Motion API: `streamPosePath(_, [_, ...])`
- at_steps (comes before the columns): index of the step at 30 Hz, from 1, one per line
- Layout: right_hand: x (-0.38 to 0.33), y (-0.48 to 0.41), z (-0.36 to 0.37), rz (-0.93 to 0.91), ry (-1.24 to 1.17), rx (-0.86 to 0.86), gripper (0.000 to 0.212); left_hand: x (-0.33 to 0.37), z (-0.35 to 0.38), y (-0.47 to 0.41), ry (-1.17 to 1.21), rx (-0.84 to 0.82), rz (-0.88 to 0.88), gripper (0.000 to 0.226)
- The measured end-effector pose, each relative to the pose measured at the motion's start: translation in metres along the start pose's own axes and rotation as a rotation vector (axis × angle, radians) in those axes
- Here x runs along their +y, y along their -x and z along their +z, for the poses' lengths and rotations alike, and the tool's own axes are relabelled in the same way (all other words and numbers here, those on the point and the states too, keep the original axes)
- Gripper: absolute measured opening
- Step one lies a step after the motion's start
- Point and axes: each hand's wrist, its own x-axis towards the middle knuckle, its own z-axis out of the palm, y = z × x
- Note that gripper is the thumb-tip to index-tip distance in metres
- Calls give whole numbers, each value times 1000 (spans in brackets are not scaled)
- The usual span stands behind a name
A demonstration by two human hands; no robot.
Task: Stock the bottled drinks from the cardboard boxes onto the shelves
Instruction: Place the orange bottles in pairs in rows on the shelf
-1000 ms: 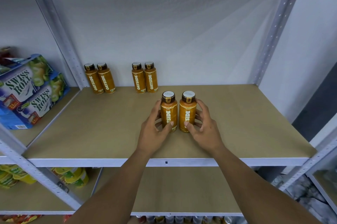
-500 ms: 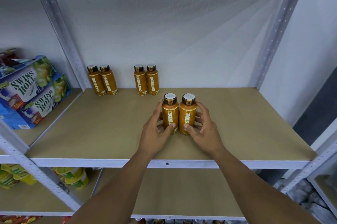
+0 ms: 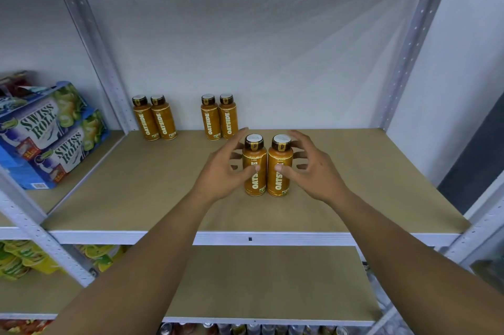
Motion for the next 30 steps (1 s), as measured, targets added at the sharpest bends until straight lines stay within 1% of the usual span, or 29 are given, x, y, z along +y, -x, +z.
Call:
streamPosePath(2, [-4,-4,-3,-16,36,-40,81,4,-3,-6,-32,-36,15,82])
streamPosePath(5, [-2,-6,-3,-25,48,-20,75,6,-4,-9,-47,-48,4,79])
streamPosePath(9, [-2,-4,0,-3,21,-9,78,7,-3,-7,-32,-44,-18,80])
streamPosePath(15, [2,-3,2,-19,3,-3,71,7,1,-6,-20,-42,-20,79])
streamPosePath(22, [14,-11,1,-23,-3,4,70,2,8,-18,-8,-50,21,70])
streamPosePath(30, [45,-44,-16,-5,1,13,70,3,37,-63,-27,-60,23,75])
